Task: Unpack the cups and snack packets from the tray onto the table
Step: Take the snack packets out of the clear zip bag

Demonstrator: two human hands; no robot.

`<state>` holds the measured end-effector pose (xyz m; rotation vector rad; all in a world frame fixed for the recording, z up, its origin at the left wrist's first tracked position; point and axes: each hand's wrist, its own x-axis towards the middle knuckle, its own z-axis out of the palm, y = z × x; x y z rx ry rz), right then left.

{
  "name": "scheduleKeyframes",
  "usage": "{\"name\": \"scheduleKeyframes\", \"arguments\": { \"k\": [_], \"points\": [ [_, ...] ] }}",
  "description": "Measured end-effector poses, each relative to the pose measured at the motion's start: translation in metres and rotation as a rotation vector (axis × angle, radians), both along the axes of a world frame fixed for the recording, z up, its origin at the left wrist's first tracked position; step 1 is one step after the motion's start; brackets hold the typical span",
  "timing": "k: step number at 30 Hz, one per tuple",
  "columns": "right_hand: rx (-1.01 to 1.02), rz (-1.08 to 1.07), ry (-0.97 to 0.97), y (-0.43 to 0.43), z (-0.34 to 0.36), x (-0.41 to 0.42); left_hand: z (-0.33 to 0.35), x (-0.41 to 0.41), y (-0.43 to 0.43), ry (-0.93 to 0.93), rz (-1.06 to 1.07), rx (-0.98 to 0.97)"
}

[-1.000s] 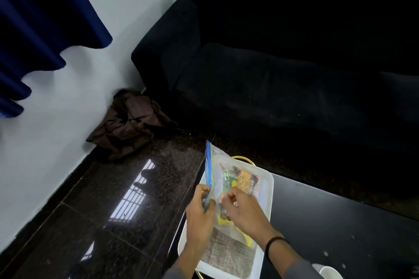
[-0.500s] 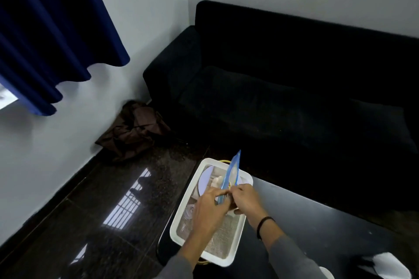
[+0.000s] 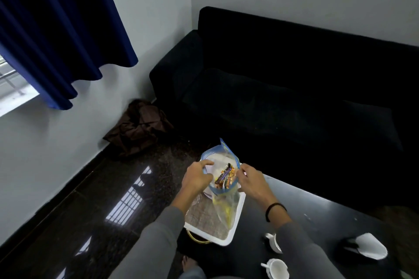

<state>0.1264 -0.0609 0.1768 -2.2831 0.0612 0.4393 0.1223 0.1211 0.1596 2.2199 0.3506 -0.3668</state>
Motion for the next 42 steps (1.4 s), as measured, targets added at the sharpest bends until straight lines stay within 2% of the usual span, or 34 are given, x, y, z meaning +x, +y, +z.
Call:
{"name": "scheduleKeyframes", "arguments": {
  "k": [3, 5, 8, 11, 17, 22, 27, 31, 36, 38, 40, 42],
  "points": [
    [0.132, 0.023, 0.018, -0.004, 0.008, -0.001, 0.003, 0.004, 0.000, 0.038, -0.072, 0.084],
    [0.206, -0.030, 0.012, -0.008, 0.012, -0.003, 0.003, 0.008, 0.001, 0.018, -0.046, 0.131],
    [0.161, -0.221, -0.070, -0.016, 0.011, -0.003, 0.009, 0.014, 0.012, 0.014, 0.088, 0.196],
    [0.083, -0.315, -0.080, -0.022, 0.007, -0.003, 0.017, 0.019, 0.019, 0.016, 0.152, 0.153],
    [0.009, -0.258, -0.081, -0.016, 0.001, 0.007, 0.034, 0.029, 0.003, -0.079, -0.017, 0.118],
    [-0.141, -0.097, -0.209, -0.009, -0.002, 0.016, 0.044, 0.032, -0.006, -0.168, -0.094, 0.092],
    [-0.168, -0.013, -0.042, 0.000, -0.009, 0.023, 0.043, 0.030, 0.004, -0.268, -0.092, 0.057],
    [-0.211, -0.110, -0.164, 0.007, 0.005, 0.029, 0.046, 0.030, 0.016, -0.240, -0.020, 0.180],
    [-0.243, -0.055, -0.307, 0.025, 0.025, 0.037, 0.038, 0.023, 0.014, -0.331, 0.075, 0.539],
    [-0.239, -0.020, -0.334, 0.027, 0.033, 0.037, 0.037, 0.027, 0.016, -0.397, -0.013, 0.612],
    [-0.193, 0.008, -0.332, 0.027, 0.042, 0.038, 0.035, 0.032, 0.014, -0.487, -0.188, 0.667],
    [-0.152, 0.038, -0.334, 0.025, 0.050, 0.041, 0.034, 0.035, 0.005, -0.561, -0.345, 0.626]
  ]
}}
